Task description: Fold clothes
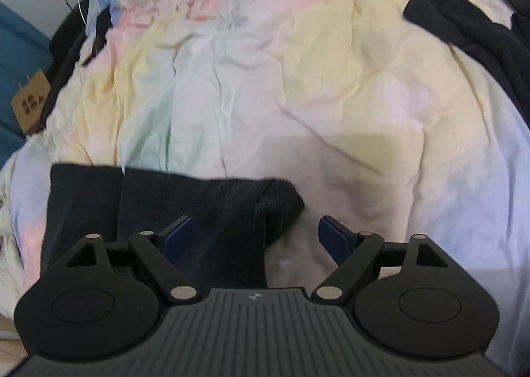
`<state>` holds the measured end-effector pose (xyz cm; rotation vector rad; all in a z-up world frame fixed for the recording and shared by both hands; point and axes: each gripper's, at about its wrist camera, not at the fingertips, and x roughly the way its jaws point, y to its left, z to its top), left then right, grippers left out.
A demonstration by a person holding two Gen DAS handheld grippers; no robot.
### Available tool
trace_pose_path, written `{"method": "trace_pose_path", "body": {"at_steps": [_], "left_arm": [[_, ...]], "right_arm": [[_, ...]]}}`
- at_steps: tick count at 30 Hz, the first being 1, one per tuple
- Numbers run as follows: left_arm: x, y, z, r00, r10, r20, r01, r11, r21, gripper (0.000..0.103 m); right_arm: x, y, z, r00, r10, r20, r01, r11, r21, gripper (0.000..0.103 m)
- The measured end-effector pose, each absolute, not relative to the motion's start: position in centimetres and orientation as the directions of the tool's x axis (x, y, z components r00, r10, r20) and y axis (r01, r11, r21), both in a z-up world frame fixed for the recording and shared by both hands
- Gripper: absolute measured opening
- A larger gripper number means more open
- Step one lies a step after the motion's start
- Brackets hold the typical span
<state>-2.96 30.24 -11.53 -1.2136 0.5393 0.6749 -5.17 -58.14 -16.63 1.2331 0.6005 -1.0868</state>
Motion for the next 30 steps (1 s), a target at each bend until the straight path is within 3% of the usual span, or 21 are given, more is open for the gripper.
{"method": "trace_pose_path", "body": {"at_steps": [8,15,17,18,21,24,30], "left_arm": [[-2.4,29.3,-11.2,0.709,0.208,-0.674,-0.705,0.229,-0.671,0.018],[-2.9,27.2,-6.9,0.859,0.223,-0.461,-0.512,0.387,-0.767,0.014],[-2.7,27.0,-6.5,0.872,0.218,-0.438,-0.489,0.395,-0.778,0.014],[-2.6,26.9,-6.4,0.878,0.215,-0.428,-0.479,0.398,-0.782,0.014],[-2.7,26.8,-6.5,0.878,0.203,-0.433,-0.478,0.38,-0.792,0.014],[-2.6,26.9,-6.4,0.879,0.193,-0.436,-0.477,0.375,-0.795,0.013],[-3.9,29.9,-3.8,0.913,0.112,-0.393,-0.408,0.321,-0.855,0.01]], "right_arm": [[-4.5,-58.3,-17.5,0.432,-0.288,-0.854,0.888,-0.031,0.46,0.085],[-4.7,-59.0,-18.8,0.425,-0.249,-0.87,0.889,-0.067,0.454,0.081],[-4.4,-59.0,-19.2,0.449,-0.232,-0.863,0.879,-0.06,0.474,0.067],[-4.2,-58.9,-19.3,0.465,-0.224,-0.856,0.871,-0.054,0.488,0.047],[-3.8,-58.5,-18.7,0.499,-0.236,-0.834,0.855,-0.021,0.518,0.013],[-3.1,-57.6,-16.6,0.539,-0.308,-0.784,0.835,0.076,0.545,0.006],[-4.0,-56.2,-11.1,0.671,-0.413,-0.616,0.73,0.221,0.647,0.005]]}}
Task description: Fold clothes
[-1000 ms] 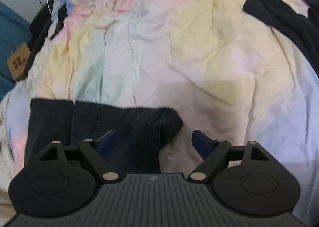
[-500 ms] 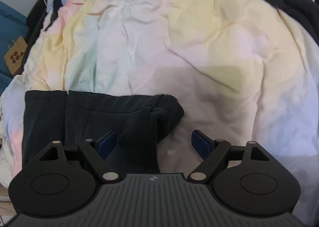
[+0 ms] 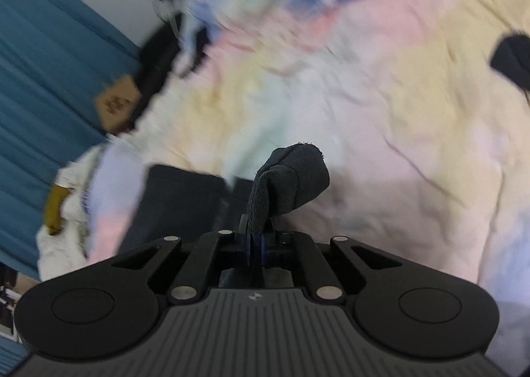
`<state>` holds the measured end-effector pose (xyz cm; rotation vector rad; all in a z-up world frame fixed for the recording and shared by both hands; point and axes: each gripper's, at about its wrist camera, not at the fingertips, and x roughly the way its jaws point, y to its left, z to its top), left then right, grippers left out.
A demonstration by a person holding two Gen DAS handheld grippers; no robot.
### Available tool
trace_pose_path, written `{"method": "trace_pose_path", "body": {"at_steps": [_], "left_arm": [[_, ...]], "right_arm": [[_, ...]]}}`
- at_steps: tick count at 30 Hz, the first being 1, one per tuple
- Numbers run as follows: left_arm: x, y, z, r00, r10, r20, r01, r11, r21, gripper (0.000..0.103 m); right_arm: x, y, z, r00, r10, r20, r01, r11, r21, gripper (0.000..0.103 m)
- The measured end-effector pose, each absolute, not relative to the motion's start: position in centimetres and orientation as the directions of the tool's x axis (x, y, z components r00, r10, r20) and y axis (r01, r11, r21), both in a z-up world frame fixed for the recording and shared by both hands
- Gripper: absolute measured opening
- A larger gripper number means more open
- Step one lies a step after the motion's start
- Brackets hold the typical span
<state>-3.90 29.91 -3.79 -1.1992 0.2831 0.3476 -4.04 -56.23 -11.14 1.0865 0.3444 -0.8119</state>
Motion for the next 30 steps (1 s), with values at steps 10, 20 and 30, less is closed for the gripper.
{"method": "trace_pose_path", "body": {"at_steps": [10,20,30], "left_arm": [[-10.0,32.9,-2.0,0.906,-0.002,-0.423,-0.405,0.279,-0.87,0.009],[3.7,31.5,1.4,0.896,0.021,-0.444,-0.416,0.394,-0.82,0.009],[26.6,25.7,-2.4,0.785,0.086,-0.613,-0.542,0.574,-0.614,0.01]], "right_arm": [[-9.1,-58.1,-5.6,0.77,-0.422,-0.479,0.616,0.297,0.73,0.005],[1.1,-60.1,-3.9,0.754,-0.383,-0.534,0.656,0.379,0.653,0.005],[23.2,-60.7,-5.6,0.656,-0.444,-0.61,0.749,0.478,0.458,0.005]]}}
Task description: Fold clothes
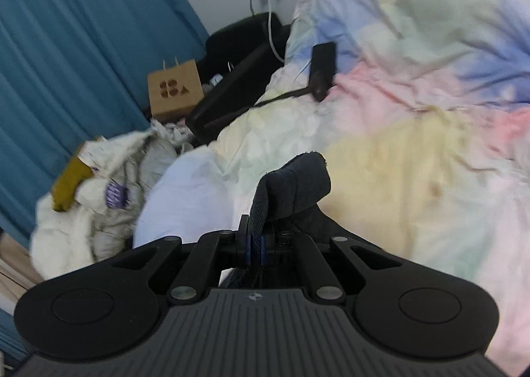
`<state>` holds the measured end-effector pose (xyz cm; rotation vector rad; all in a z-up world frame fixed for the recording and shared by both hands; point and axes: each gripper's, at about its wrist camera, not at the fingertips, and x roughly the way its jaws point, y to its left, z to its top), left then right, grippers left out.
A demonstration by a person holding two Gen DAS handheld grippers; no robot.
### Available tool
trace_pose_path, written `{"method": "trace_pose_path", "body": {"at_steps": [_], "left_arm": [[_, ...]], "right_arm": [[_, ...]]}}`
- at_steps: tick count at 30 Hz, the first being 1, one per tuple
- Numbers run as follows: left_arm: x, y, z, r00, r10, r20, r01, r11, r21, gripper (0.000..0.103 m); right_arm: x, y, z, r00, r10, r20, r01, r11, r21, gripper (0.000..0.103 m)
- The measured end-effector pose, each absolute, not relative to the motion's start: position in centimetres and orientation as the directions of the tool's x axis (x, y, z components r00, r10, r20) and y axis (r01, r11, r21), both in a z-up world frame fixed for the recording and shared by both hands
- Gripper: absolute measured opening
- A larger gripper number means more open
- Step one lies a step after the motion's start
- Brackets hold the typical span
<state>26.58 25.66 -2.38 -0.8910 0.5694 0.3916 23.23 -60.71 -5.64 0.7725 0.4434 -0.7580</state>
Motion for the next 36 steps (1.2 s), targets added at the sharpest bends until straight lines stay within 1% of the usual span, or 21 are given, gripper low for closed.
{"method": "trace_pose_path", "body": {"at_steps": [5,8,11,12,13,14,15,16,17,18,19,20,21,22,23,24,26,28,30,35,36], "left_arm": [[34.8,23.1,-7.0,0.711,0.12,-0.693,-0.58,0.657,-0.481,0.011],[36.6,22.3,-8.0,0.696,0.136,-0.705,-0.578,0.689,-0.437,0.011],[37.4,21.2,-7.9,0.696,0.157,-0.701,-0.556,0.735,-0.388,0.012],[37.5,20.9,-7.7,0.695,0.166,-0.7,-0.55,0.75,-0.369,0.012],[37.4,20.7,-7.7,0.695,0.17,-0.699,-0.546,0.757,-0.359,0.013],[37.2,20.5,-7.6,0.698,0.169,-0.696,-0.54,0.763,-0.356,0.014],[37.1,20.4,-7.4,0.701,0.167,-0.694,-0.533,0.769,-0.353,0.016],[36.9,20.2,-7.2,0.706,0.157,-0.691,-0.518,0.78,-0.352,0.019],[35.9,20.2,-7.0,0.713,0.145,-0.686,-0.5,0.791,-0.353,0.027],[35.2,20.2,-6.8,0.723,0.132,-0.679,-0.484,0.797,-0.361,0.032],[34.4,20.2,-6.4,0.741,0.109,-0.663,-0.462,0.8,-0.384,0.043],[33.5,20.5,-6.0,0.767,0.066,-0.638,-0.422,0.801,-0.425,0.05],[32.6,20.5,-5.5,0.789,0.024,-0.614,-0.384,0.8,-0.462,0.052],[31.7,20.3,-5.1,0.805,-0.008,-0.594,-0.356,0.794,-0.493,0.056],[30.8,20.2,-4.7,0.818,-0.039,-0.574,-0.329,0.786,-0.523,0.063],[30.1,20.0,-4.3,0.825,-0.054,-0.562,-0.318,0.779,-0.541,0.067],[27.9,18.5,-3.3,0.846,-0.068,-0.528,-0.275,0.793,-0.543,0.078],[26.0,16.5,-2.2,0.856,-0.091,-0.509,-0.214,0.833,-0.51,0.078],[24.0,13.7,-1.5,0.861,-0.134,-0.491,-0.134,0.871,-0.472,0.079],[19.0,7.6,-1.8,0.853,-0.212,-0.478,0.02,0.927,-0.375,0.079],[18.2,6.8,-2.2,0.85,-0.226,-0.476,0.044,0.931,-0.363,0.079]], "right_arm": [[30.4,-61.0,-11.0,0.564,-0.458,-0.687,0.807,0.481,0.342,0.006],[32.7,-61.2,-13.8,0.524,-0.456,-0.719,0.826,0.477,0.299,0.008],[33.5,-61.0,-15.1,0.511,-0.454,-0.73,0.829,0.485,0.278,0.011],[33.6,-60.8,-15.1,0.513,-0.453,-0.729,0.825,0.497,0.271,0.014],[33.7,-60.6,-14.9,0.518,-0.449,-0.729,0.817,0.512,0.265,0.02],[33.7,-60.4,-14.6,0.527,-0.44,-0.727,0.807,0.527,0.266,0.023],[33.2,-60.4,-14.2,0.546,-0.429,-0.72,0.795,0.537,0.283,0.027],[32.4,-60.4,-13.6,0.567,-0.421,-0.708,0.784,0.539,0.308,0.028],[31.6,-60.4,-13.1,0.589,-0.412,-0.695,0.772,0.541,0.333,0.028],[30.7,-60.4,-12.5,0.61,-0.404,-0.682,0.76,0.543,0.358,0.029],[29.7,-60.3,-12.0,0.629,-0.394,-0.67,0.747,0.544,0.382,0.03],[28.5,-60.3,-11.4,0.645,-0.384,-0.661,0.737,0.542,0.404,0.03],[27.2,-60.3,-10.9,0.663,-0.377,-0.646,0.725,0.537,0.431,0.031],[25.5,-60.3,-10.5,0.682,-0.372,-0.629,0.713,0.527,0.462,0.031],[24.0,-60.3,-10.3,0.696,-0.37,-0.615,0.705,0.515,0.488,0.031],[22.4,-60.3,-10.2,0.712,-0.366,-0.599,0.694,0.499,0.519,0.031],[18.7,-60.5,-10.4,0.748,-0.355,-0.561,0.663,0.451,0.598,0.032],[14.7,-60.8,-11.2,0.775,-0.357,-0.522,0.63,0.371,0.682,0.036],[11.4,-61.3,-12.4,0.79,-0.344,-0.507,0.603,0.287,0.745,0.036],[5.5,-62.1,-16.1,0.827,-0.285,-0.485,0.523,0.073,0.849,0.037],[5.0,-62.4,-16.6,0.839,-0.262,-0.478,0.508,0.061,0.859,0.041]]}}
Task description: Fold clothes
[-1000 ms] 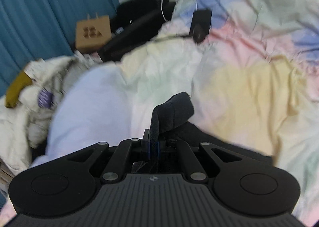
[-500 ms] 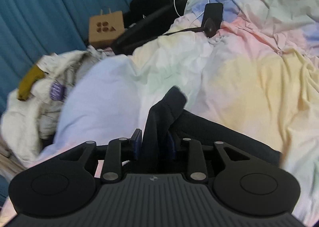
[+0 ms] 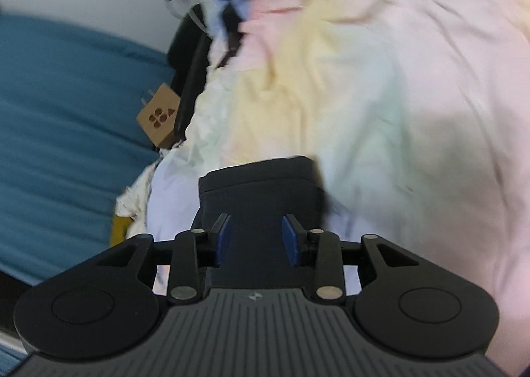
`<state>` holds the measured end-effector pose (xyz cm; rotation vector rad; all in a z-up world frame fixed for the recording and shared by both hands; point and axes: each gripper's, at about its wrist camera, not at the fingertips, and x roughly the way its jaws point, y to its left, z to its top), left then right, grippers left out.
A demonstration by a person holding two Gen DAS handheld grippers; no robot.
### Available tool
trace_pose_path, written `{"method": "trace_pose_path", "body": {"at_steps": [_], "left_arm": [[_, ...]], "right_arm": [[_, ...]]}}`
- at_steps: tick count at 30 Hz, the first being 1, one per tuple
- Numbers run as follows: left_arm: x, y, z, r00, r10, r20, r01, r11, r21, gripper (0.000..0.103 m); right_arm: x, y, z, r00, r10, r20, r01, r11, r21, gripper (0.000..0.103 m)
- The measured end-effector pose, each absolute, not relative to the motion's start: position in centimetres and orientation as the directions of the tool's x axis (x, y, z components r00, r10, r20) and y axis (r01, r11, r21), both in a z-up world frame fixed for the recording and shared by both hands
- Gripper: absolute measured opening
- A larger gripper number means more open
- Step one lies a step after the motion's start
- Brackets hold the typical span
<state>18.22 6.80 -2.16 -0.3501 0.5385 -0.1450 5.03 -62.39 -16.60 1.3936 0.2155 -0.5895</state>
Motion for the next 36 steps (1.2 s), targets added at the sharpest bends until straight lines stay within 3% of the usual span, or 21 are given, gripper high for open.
{"method": "trace_pose_path", "body": {"at_steps": [3,5,7,16,21,22,24,30,36], "left_arm": [[16.2,5.3,-3.9,0.839,-0.227,-0.494,0.057,0.94,-0.336,0.079],[15.4,4.8,-5.1,0.832,-0.22,-0.51,0.053,0.945,-0.323,0.079],[15.3,5.1,-6.3,0.824,-0.206,-0.528,0.034,0.948,-0.316,0.079],[16.6,4.5,-9.0,0.837,-0.144,-0.528,0.008,0.968,-0.251,0.08],[17.4,3.6,-9.3,0.848,-0.142,-0.511,0.026,0.973,-0.228,0.081],[17.5,3.7,-9.3,0.849,-0.146,-0.508,0.027,0.972,-0.234,0.081],[17.7,3.8,-9.4,0.85,-0.153,-0.503,0.027,0.968,-0.25,0.081],[18.2,4.7,-9.4,0.854,-0.177,-0.489,0.026,0.953,-0.301,0.081],[18.7,4.6,-9.4,0.853,-0.168,-0.494,0.023,0.958,-0.286,0.081]], "right_arm": [[4.0,-63.1,-18.1,0.868,-0.196,-0.456,0.47,0.033,0.882,0.058],[4.5,-63.3,-18.9,0.877,-0.166,-0.45,0.463,0.047,0.885,0.061],[5.1,-63.5,-19.6,0.886,-0.132,-0.444,0.455,0.058,0.889,0.07],[11.1,-65.2,-24.9,0.902,-0.013,-0.432,0.432,0.005,0.902,0.071],[13.8,-65.3,-26.2,0.89,-0.01,-0.455,0.454,0.109,0.884,0.074],[14.0,-65.3,-26.1,0.896,-0.021,-0.443,0.443,0.113,0.89,0.069],[13.9,-65.2,-25.4,0.927,-0.055,-0.372,0.376,0.117,0.919,0.058],[13.8,-65.3,-22.3,0.982,-0.098,-0.16,0.178,0.224,0.958,0.057],[14.6,-66.4,-25.9,0.943,-0.119,-0.311,0.327,0.159,0.931,0.055]]}}
